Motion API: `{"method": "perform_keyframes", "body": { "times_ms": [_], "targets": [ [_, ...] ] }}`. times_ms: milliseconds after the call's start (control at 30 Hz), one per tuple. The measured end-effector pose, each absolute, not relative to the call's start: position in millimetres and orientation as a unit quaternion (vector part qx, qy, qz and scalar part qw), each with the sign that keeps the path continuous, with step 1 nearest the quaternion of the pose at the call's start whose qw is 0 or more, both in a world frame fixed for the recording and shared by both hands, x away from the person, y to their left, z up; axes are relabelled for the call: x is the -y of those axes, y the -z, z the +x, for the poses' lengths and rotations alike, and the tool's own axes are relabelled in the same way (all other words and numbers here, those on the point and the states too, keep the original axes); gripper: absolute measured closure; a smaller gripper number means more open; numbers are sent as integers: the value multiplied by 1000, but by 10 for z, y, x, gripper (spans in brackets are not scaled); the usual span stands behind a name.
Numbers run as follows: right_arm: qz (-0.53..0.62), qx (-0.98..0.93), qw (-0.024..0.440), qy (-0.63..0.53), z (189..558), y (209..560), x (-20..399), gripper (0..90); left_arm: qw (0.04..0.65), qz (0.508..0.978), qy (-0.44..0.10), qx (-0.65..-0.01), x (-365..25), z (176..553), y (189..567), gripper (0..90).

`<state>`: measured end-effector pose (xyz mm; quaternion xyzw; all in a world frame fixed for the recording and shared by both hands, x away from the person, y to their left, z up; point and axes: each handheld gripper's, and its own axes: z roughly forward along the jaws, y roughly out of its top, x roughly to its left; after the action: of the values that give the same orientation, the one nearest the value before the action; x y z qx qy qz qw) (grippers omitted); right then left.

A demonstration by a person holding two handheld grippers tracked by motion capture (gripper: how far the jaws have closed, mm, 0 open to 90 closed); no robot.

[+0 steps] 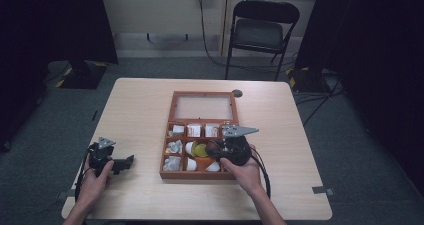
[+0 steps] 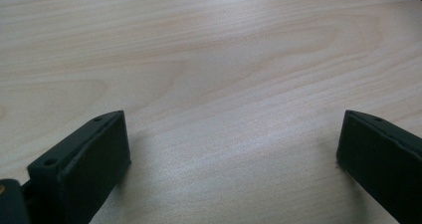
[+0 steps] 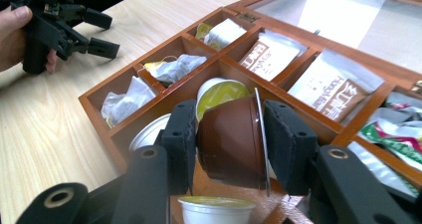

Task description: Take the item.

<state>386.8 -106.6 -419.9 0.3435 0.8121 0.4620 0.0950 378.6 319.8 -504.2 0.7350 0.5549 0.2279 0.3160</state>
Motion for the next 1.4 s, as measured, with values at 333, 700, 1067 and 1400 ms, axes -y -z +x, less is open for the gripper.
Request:
{"method": "perform_keyframes", "body": {
  "times_ms": [333,700,1067,1400],
  "targets": [
    [351,-797,105,-480,3875,4080,1200,576,316,735,-228,-555,-3198,3786,5042,0],
    [350,-795,114,-481,3860,4057,1246,576,316,735,-228,-555,-3198,3786,5042,0],
    [357,-786,122,-489,3859,3984,1361,576,316,735,-228,-555,-3198,3786,5042,0],
    [371,-770,132,-501,3876,3907,1523,576,316,735,-228,-555,-3198,3786,5042,0]
  ]
}}
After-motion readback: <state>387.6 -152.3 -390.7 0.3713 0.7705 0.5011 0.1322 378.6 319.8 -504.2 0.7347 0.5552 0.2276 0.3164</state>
